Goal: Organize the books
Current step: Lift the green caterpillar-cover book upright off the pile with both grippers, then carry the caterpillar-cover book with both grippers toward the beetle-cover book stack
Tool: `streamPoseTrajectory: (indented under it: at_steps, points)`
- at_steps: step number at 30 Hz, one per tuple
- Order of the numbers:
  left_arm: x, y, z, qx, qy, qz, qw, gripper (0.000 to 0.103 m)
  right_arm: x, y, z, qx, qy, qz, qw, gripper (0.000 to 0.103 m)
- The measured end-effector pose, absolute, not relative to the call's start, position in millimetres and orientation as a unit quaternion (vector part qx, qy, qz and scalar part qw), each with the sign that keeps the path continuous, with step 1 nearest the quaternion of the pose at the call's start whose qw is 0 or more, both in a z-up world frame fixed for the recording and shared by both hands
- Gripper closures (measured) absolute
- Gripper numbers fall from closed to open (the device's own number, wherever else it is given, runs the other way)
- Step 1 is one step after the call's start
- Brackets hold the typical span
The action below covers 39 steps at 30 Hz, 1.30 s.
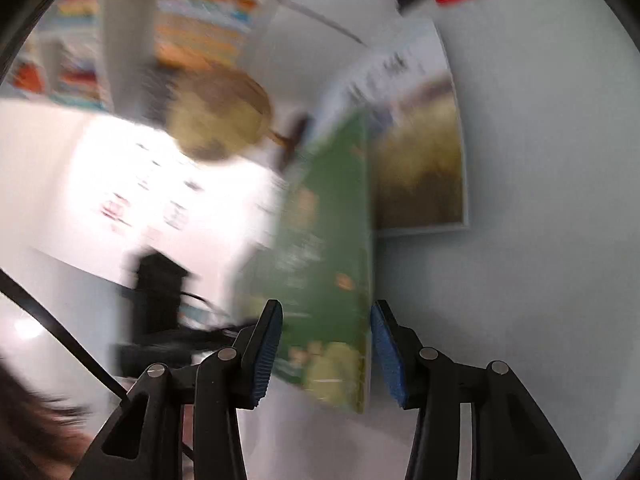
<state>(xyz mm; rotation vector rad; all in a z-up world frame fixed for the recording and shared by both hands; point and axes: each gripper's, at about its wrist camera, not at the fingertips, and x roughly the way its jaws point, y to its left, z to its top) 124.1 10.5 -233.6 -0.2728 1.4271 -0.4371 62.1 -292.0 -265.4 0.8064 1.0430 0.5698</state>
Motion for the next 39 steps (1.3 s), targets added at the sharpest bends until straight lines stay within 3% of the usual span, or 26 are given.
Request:
streamPoseTrajectory:
  at_steps: [9, 12, 15, 22, 27, 32, 39]
  points:
    - [125, 12, -230, -0.111, 0.643, -0.179, 0.736, 0.048, 92, -285, -263, 0.340, 0.458, 0.218, 0.792, 0.062]
    - [132, 24, -235, -0.172, 0.646, -0.167, 0.725, 0.039, 102, -279, -263, 0.337, 0.475, 0.263, 0.769, 0.062]
    - [136, 25, -233, -0.175, 0.638, -0.148, 0.735, 0.039, 105, -269, -260, 0.315, 0.476, 0.273, 0.774, 0.062]
    - [114, 31, -216, -0.176, 0.617, -0.183, 0.745, 0.044, 66, -251, -217, 0.192, 0.435, 0.259, 0.841, 0.077]
    - [103, 37, -192, -0.154, 0.582, -0.194, 0.774, 0.044, 40, -215, -187, 0.057, 0.424, 0.241, 0.871, 0.077]
    - [104, 47, -178, -0.182, 0.562, -0.216, 0.777, 0.044, 33, -197, -185, 0.013, 0.430, 0.235, 0.872, 0.077]
    - [97, 52, -164, -0.131, 0.536, -0.218, 0.805, 0.044, 28, -174, -179, -0.017, 0.419, 0.225, 0.880, 0.077]
